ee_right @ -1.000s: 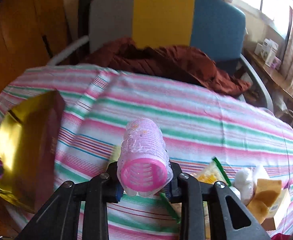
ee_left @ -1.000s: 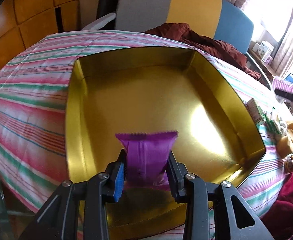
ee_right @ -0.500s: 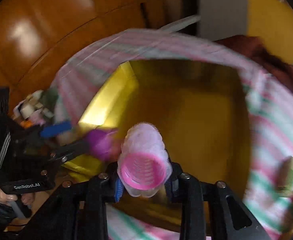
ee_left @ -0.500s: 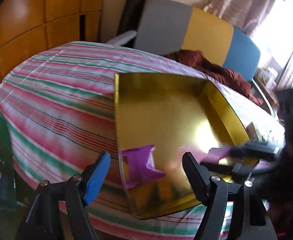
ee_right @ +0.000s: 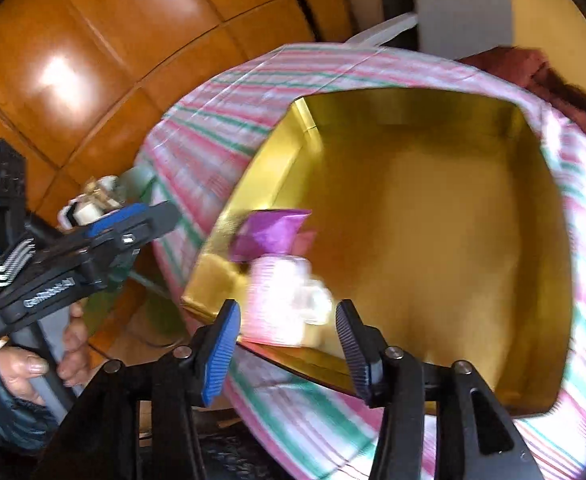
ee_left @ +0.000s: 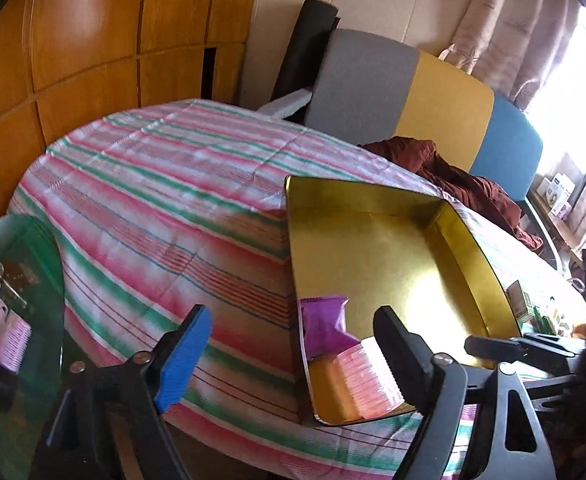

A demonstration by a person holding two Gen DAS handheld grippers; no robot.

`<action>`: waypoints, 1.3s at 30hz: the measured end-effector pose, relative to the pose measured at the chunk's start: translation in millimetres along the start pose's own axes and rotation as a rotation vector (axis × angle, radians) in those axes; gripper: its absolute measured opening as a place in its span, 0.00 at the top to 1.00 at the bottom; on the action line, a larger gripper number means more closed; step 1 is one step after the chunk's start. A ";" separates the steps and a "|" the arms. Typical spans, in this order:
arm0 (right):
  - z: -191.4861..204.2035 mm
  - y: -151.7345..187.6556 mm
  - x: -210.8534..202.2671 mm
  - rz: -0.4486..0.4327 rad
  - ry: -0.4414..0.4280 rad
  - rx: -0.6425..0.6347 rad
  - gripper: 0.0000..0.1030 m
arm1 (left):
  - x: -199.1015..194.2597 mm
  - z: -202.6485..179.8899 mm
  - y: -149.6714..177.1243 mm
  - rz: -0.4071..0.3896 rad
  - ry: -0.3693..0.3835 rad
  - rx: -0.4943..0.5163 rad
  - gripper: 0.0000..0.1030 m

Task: Organize objects
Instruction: 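Carry the purple packet and pink curler into the gold tray and release both, then move both tools back over the remaining items on the tablecloth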

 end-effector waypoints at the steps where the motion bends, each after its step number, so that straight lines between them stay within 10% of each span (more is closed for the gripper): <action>1: -3.0 2.5 -4.8 -0.013 0.033 -0.001 0.45 | -1.7 -3.9 -0.9 -0.008 -0.003 0.010 0.16; 13: -39.7 16.9 -53.1 -0.159 0.337 0.032 0.30 | -21.8 -66.8 10.2 -0.070 -0.031 0.204 0.09; 39: -139.8 52.9 -128.9 -0.276 0.515 0.223 0.29 | -28.0 -138.3 35.3 -0.067 -0.036 0.409 0.09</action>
Point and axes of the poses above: each gripper's, at about its wrist camera, not at the fingertips, and x roughly the way its jaws point, z to its left, y to its underside, the point moved 5 cm from there along x, roughly the way its jaws point, and after that the axes turned 2 degrees about z, right-handed, at the moved point
